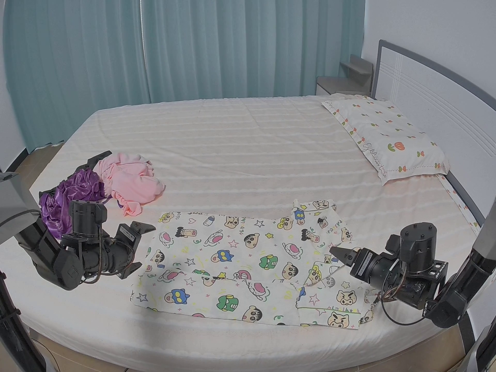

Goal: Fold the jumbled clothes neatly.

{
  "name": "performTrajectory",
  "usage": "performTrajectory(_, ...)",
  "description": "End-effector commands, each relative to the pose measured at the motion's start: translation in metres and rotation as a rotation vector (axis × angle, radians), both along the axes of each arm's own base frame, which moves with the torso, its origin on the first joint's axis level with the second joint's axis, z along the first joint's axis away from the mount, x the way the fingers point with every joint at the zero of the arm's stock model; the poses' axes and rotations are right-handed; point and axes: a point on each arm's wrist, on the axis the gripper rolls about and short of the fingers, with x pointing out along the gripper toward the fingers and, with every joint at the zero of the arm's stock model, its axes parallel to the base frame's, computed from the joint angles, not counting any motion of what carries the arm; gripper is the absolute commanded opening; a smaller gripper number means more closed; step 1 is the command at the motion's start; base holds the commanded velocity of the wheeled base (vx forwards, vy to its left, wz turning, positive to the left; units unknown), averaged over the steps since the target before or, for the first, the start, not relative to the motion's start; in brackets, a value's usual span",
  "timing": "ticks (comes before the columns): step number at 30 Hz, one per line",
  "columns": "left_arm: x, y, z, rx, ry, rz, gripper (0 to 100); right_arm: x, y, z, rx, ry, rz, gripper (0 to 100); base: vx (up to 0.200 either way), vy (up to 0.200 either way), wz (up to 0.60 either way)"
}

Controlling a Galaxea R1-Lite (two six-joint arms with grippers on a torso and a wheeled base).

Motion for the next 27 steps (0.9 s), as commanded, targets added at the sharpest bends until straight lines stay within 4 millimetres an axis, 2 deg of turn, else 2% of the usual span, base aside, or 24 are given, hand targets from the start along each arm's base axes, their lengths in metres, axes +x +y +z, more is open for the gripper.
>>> performTrajectory(1, -0.002, 0.000, 0.000, -0.002, 0.004, 0.002, 100, 0.000, 0.001, -0.001, -0.002, 0.004, 0.002, 100, 0.000, 0.000, 0.00)
performTrajectory(10, -0.002, 0.001, 0.000, 0.000, 0.002, 0.003, 100, 0.000, 0.001, -0.004, -0.007, 0.013, 0.005, 100, 0.200, 0.000, 0.00)
performTrajectory(16, -0.002, 0.001, 0.003, 0.011, -0.008, 0.016, 100, 0.000, 0.004, -0.011, -0.021, 0.037, 0.013, 100, 0.000, 0.000, 0.00)
performTrajectory(17, -0.003, 0.002, 0.006, 0.014, -0.021, 0.022, 100, -0.001, 0.005, -0.012, -0.025, 0.041, 0.020, 100, 0.000, 0.000, 0.00)
performTrajectory(22, -0.005, 0.002, 0.051, 0.029, -0.168, 0.011, 100, -0.003, 0.008, -0.012, -0.023, 0.040, 0.033, 100, 0.000, 0.000, 0.00)
performTrajectory(24, 0.002, 0.003, 0.067, 0.094, -0.195, -0.024, 100, -0.001, 0.009, -0.012, -0.023, 0.036, 0.032, 100, 0.000, 0.000, 0.00)
performTrajectory(25, 0.004, 0.004, 0.069, 0.107, -0.194, -0.029, 100, -0.001, 0.009, -0.012, -0.023, 0.035, 0.032, 100, 0.000, 0.000, 0.00)
performTrajectory(27, 0.021, 0.021, 0.083, 0.226, -0.162, -0.065, 100, 0.000, 0.012, -0.014, -0.024, 0.037, 0.038, 100, 0.000, 0.000, 0.00)
